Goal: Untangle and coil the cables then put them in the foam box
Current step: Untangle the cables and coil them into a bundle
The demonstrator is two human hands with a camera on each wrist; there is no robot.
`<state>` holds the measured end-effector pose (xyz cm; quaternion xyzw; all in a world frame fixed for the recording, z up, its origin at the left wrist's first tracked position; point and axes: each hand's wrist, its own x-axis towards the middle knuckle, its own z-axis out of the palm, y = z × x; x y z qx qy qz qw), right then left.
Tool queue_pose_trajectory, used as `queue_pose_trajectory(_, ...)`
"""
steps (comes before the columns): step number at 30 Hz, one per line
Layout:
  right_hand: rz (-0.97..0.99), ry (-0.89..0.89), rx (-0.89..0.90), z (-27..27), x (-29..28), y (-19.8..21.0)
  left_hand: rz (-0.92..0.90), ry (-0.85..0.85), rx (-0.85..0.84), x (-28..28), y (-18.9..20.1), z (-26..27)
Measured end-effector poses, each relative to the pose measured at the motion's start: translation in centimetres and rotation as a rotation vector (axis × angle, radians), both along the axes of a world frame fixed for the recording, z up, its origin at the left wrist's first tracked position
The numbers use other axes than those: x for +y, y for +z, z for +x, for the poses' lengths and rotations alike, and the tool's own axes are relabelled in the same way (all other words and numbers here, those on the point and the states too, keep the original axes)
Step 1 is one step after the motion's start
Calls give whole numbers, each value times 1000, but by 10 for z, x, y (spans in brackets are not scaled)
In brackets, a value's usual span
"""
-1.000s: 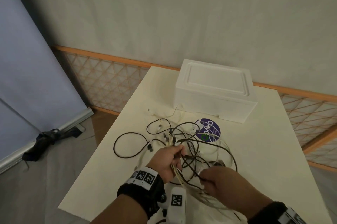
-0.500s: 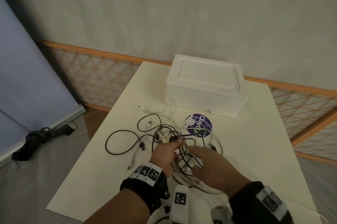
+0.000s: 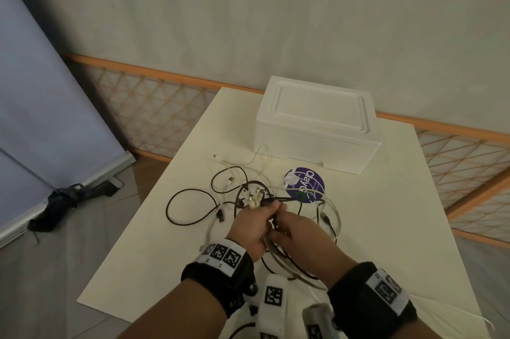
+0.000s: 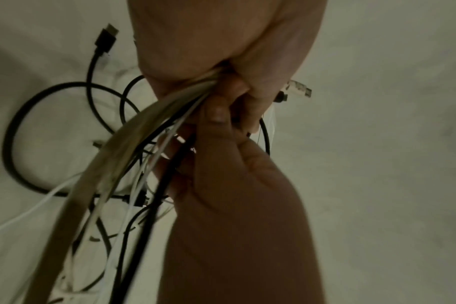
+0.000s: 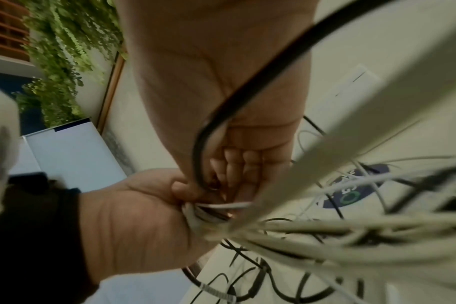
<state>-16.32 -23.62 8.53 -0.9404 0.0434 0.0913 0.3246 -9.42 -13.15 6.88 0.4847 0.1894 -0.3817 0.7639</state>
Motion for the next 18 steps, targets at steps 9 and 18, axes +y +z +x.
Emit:
queue_pose_trajectory(9,-173,47,32,-25,-30,7,226,4,-65,21,-7,27)
queue_pose_trajectory(18,-257,74,317,-89,-107,3,337,17,-109,43,-27,52)
